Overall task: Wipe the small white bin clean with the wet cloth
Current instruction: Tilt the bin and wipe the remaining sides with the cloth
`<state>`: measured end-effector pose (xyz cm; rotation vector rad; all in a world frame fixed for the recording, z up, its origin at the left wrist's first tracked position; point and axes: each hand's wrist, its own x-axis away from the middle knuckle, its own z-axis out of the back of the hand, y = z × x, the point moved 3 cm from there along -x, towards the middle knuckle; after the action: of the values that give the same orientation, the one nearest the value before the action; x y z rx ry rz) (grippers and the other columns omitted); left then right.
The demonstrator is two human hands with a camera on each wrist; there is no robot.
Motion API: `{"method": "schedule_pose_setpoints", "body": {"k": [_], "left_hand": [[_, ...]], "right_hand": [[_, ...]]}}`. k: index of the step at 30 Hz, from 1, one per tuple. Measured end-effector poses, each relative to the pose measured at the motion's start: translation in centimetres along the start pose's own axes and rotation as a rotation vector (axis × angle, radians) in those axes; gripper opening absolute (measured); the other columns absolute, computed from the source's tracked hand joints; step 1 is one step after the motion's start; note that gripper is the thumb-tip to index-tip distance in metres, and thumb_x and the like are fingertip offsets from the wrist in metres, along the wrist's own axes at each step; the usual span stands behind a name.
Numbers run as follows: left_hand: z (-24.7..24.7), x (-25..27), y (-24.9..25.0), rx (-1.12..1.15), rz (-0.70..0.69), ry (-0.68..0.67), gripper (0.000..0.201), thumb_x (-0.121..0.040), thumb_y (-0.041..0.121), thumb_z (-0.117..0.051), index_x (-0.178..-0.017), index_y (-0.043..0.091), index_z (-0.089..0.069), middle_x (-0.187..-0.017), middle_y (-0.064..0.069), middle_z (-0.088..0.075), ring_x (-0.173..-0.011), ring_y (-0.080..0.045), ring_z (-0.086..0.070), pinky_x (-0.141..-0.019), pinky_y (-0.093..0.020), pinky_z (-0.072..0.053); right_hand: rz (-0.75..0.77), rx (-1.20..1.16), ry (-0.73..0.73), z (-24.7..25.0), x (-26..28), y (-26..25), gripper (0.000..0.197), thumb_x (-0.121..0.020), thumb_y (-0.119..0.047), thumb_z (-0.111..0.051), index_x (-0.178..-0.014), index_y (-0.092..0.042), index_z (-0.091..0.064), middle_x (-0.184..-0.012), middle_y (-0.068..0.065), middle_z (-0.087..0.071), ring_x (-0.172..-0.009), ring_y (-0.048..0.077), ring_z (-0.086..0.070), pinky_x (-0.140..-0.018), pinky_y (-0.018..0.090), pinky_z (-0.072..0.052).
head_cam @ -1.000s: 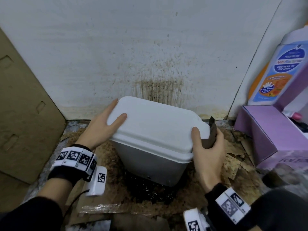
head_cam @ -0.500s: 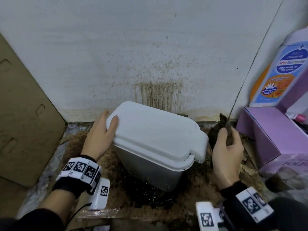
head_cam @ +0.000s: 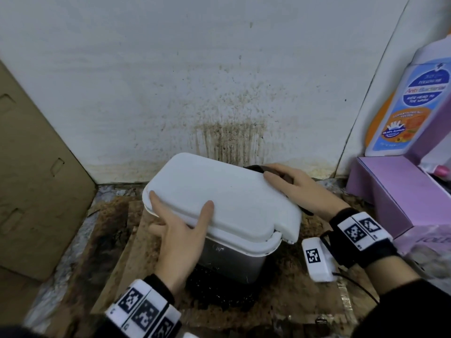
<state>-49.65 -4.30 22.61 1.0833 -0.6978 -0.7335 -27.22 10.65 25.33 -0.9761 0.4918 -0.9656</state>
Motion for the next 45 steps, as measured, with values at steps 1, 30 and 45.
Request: {"method": "schedule_pose_setpoints", "body": {"k": [1,30,45], "left_hand": [[-0.5,0.0,-0.3,0.039,-0.010,-0.016,0.122,-0.077,0.067,-0.070,-0.151,0.049,0.026,-0.143,-0.002,-0.025,-0.107,-0.018,-0.051,-0.094,-0.031,-0.040],[0.5,-6.1,3.1,-0.026,-0.179,-0.401,0.055,-0.101,0.045,-0.055,-0.148,0.040,-0.027,-0.143,0.001,-0.053,-0.121,-0.017,-0.062,-0.098,-0.048,-0.055],[1.5,-6.2,1.1,-0.028,-0.161,-0.402,0.050,-0.107,0.039,-0.042,-0.155,0.046,-0.027,-0.136,0.025,-0.050,-0.114,0.006,-0.059,-0.087,-0.025,-0.054]], "right_hand": [[-0.003,0.005,-0.019,0.1,-0.1,0.0,0.044,-0.099,-0.057,-0.055,-0.140,-0.043,-0.056,-0.127,-0.019,-0.067,-0.102,0.000,-0.070,-0.090,0.033,-0.061],[-0.238,-0.310,0.638,-9.9,9.1,-3.2,0.063,-0.093,-0.054,-0.064,-0.151,-0.038,-0.043,-0.140,-0.010,-0.051,-0.132,0.016,-0.050,-0.108,0.043,-0.047],[-0.144,-0.567,0.536,-11.0,8.1,-1.1,0.059,-0.100,-0.050,-0.055,-0.155,-0.046,-0.033,-0.138,-0.033,-0.050,-0.118,-0.019,-0.052,-0.102,0.025,-0.047]]}}
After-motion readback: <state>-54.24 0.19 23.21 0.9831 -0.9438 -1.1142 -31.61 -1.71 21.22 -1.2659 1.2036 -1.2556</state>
